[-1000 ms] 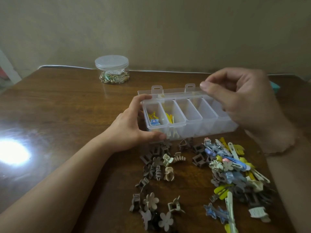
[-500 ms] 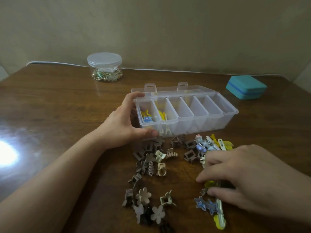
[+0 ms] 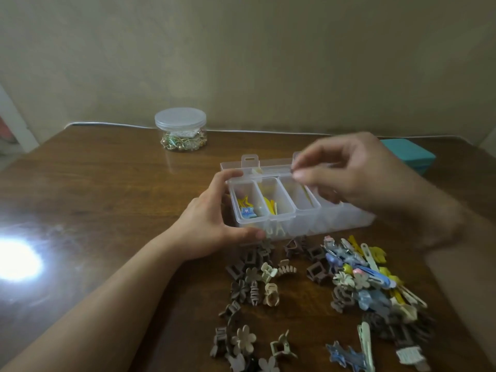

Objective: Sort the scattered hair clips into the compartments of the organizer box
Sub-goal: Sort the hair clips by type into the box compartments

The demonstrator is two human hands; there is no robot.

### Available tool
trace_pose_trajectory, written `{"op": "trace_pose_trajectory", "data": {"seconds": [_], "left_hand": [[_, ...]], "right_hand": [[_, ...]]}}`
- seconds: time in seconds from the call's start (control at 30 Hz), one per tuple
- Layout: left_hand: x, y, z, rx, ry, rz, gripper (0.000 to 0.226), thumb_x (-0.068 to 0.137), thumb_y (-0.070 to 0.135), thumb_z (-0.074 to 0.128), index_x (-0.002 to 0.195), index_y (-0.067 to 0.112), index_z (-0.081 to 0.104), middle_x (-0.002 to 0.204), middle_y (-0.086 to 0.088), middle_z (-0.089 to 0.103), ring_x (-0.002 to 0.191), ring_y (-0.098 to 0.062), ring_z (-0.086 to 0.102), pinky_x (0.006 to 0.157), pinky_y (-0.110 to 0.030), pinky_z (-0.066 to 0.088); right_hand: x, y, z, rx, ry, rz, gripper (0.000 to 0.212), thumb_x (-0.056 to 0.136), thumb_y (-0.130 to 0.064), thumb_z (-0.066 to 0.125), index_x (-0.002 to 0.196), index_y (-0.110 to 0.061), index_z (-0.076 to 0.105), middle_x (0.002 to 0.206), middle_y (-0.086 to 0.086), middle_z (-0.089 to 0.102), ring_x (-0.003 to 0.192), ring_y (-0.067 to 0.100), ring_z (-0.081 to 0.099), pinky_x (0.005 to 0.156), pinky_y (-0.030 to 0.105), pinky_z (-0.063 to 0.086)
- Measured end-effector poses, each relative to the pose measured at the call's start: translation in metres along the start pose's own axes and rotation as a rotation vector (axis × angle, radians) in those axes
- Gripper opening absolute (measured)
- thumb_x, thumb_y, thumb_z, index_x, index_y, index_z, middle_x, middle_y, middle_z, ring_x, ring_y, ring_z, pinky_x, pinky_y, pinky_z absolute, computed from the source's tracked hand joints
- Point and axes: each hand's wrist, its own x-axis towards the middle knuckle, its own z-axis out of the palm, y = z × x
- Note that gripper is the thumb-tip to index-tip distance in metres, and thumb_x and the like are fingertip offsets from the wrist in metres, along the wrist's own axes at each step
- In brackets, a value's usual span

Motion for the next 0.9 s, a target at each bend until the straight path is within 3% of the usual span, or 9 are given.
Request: {"op": "trace_pose_trajectory", "data": {"seconds": [0.07, 0.13, 0.27, 0.37, 0.43, 0.5, 0.63, 0.8, 0.9], "left_hand": [[0.000, 0.001, 0.000, -0.002, 0.001, -0.002, 0.105, 0.048, 0.073, 0.078, 0.134, 0.056, 0.022, 0.124, 0.031, 0.050, 0.113, 0.016, 0.049, 0.093, -0.014, 0.040], [-0.001, 0.000, 0.001, 0.000, 0.003, -0.006, 0.104, 0.049, 0.071, 0.079, 0.135, 0.055, 0.022, 0.128, 0.025, 0.052, 0.116, 0.007, 0.052, 0.099, -0.022, 0.043], [-0.001, 0.000, 0.001, 0.018, 0.006, -0.009, 0.105, 0.048, 0.072, 0.078, 0.135, 0.055, 0.021, 0.137, 0.012, 0.052, 0.120, -0.005, 0.053, 0.106, -0.035, 0.043], [0.000, 0.001, 0.001, 0.024, 0.000, -0.016, 0.108, 0.047, 0.073, 0.076, 0.137, 0.051, 0.022, 0.136, 0.010, 0.052, 0.119, -0.006, 0.053, 0.105, -0.034, 0.043], [0.000, 0.001, 0.001, 0.029, 0.006, -0.021, 0.108, 0.046, 0.073, 0.076, 0.137, 0.051, 0.022, 0.135, 0.010, 0.053, 0.117, -0.004, 0.054, 0.103, -0.031, 0.043], [0.000, 0.001, 0.001, 0.031, 0.006, -0.022, 0.108, 0.045, 0.073, 0.075, 0.136, 0.052, 0.022, 0.133, 0.010, 0.054, 0.115, -0.001, 0.053, 0.100, -0.028, 0.042], [-0.001, 0.003, 0.001, 0.021, 0.006, -0.025, 0.107, 0.045, 0.074, 0.075, 0.135, 0.053, 0.022, 0.131, 0.013, 0.055, 0.112, 0.008, 0.051, 0.094, -0.022, 0.040], [-0.002, 0.004, 0.000, 0.027, 0.004, -0.034, 0.108, 0.044, 0.075, 0.075, 0.135, 0.053, 0.022, 0.133, 0.012, 0.053, 0.114, 0.002, 0.052, 0.101, -0.029, 0.041], [-0.001, 0.004, -0.001, 0.030, 0.005, -0.035, 0.108, 0.045, 0.075, 0.075, 0.136, 0.054, 0.021, 0.135, 0.011, 0.053, 0.119, -0.005, 0.053, 0.106, -0.036, 0.042]], "right_hand": [[0.025, 0.004, 0.010, 0.020, 0.034, 0.105, 0.008, 0.080, -0.028, 0.077, 0.080, -0.020, 0.076, 0.064, -0.003, 0.069, 0.045, 0.012, 0.046, 0.045, 0.023, 0.040], [0.038, 0.010, 0.017, -0.136, 0.032, 0.145, 0.011, 0.081, -0.032, 0.076, 0.082, -0.020, 0.077, 0.072, -0.004, 0.073, 0.047, 0.007, 0.052, 0.049, 0.021, 0.043], [0.014, 0.003, 0.006, -0.463, 0.160, -0.032, 0.013, 0.081, -0.042, 0.070, 0.088, -0.032, 0.074, 0.078, -0.017, 0.069, 0.070, -0.006, 0.062, 0.056, 0.004, 0.043], [-0.046, -0.010, 0.002, -0.484, -0.061, -0.174, 0.025, 0.080, -0.058, 0.059, 0.101, -0.046, 0.064, 0.090, -0.031, 0.063, 0.067, -0.008, 0.059, 0.051, 0.004, 0.042], [-0.087, -0.009, 0.005, -0.539, -0.214, -0.218, 0.031, 0.081, -0.064, 0.054, 0.107, -0.048, 0.060, 0.096, -0.036, 0.060, 0.082, -0.015, 0.058, 0.055, 0.006, 0.045], [-0.120, -0.001, 0.010, -0.609, -0.283, -0.281, 0.030, 0.083, -0.064, 0.057, 0.106, -0.046, 0.062, 0.098, -0.032, 0.062, 0.090, -0.010, 0.060, 0.061, 0.014, 0.052], [-0.149, 0.016, 0.025, -0.718, -0.259, -0.329, 0.021, 0.079, -0.057, 0.065, 0.093, -0.041, 0.069, 0.089, -0.025, 0.064, 0.076, 0.004, 0.060, 0.047, 0.015, 0.048], [-0.144, 0.023, 0.038, -0.681, -0.200, -0.314, 0.021, 0.068, -0.039, 0.076, 0.087, -0.041, 0.068, 0.083, -0.027, 0.063, 0.074, 0.001, 0.056, 0.047, 0.015, 0.047], [-0.125, 0.023, 0.042, -0.686, -0.101, -0.343, 0.014, 0.073, -0.034, 0.073, 0.087, -0.036, 0.073, 0.078, -0.023, 0.065, 0.070, 0.001, 0.057, 0.050, 0.018, 0.049]]}}
